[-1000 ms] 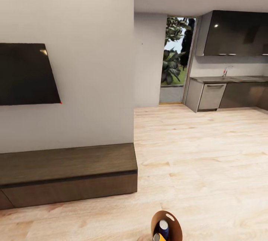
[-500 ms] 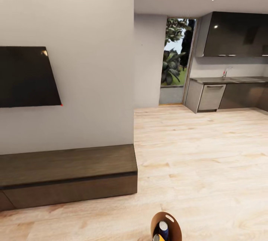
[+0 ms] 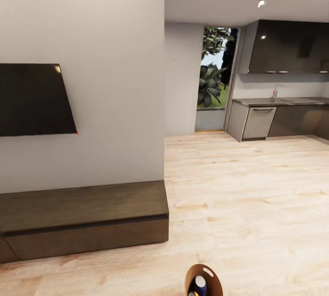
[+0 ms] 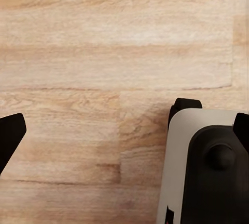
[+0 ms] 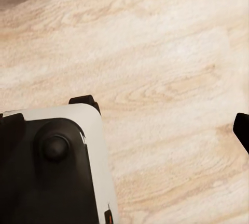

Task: Put the three can of soda from the living room inside the tash can in the kitchen.

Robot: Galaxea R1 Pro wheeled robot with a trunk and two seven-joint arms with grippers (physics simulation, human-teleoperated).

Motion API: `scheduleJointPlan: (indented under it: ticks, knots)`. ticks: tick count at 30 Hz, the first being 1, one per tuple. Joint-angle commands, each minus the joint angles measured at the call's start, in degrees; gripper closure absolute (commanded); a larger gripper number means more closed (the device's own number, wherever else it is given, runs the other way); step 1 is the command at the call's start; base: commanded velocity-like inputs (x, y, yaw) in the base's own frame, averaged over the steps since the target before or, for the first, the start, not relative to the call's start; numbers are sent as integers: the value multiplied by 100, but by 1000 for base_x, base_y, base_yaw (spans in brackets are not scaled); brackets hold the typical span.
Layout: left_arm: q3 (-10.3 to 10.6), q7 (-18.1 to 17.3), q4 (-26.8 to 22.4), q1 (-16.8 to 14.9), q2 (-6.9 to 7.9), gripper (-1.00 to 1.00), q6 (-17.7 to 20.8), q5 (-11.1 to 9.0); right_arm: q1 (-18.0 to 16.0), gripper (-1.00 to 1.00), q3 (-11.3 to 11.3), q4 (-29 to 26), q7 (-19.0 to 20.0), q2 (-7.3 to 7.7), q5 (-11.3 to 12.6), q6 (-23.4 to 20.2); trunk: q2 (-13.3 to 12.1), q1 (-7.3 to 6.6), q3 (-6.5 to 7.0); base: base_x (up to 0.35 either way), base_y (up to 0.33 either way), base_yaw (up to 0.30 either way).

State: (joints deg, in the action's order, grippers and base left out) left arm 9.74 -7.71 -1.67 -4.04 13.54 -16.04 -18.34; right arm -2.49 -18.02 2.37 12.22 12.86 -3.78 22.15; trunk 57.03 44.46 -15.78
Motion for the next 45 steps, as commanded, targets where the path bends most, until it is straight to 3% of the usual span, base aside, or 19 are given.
scheduleJointPlan:
  ticks: [1, 9, 19, 34, 45]
  knots:
    - [1, -1, 0, 0, 0, -100, -3, 1, -1, -100, 0, 0, 0, 0, 0, 0, -42, -23, 28, 0, 0, 0]
    - [16, 3, 0, 0, 0, -100, -25, 0, 2, -100, 0, 0, 0, -19, -10, 20, -363, -198, 230, 0, 0, 0]
    - [269, 6, 0, 0, -1, -100, -31, -2, 32, -100, 21, -2, -15, -35, -12, 392, -764, -418, 421, 0, 0, 0]
    - [291, 6, 0, 0, -3, -100, -24, -2, 37, -100, 18, 0, -18, -43, 8, 413, -1365, -747, 692, 0, 0, 0]
    - [284, 3, -6, 0, -9, -100, -26, -5, 38, -100, 15, 0, -18, -45, 11, 413, -1806, -989, 966, 0, 0, 0]
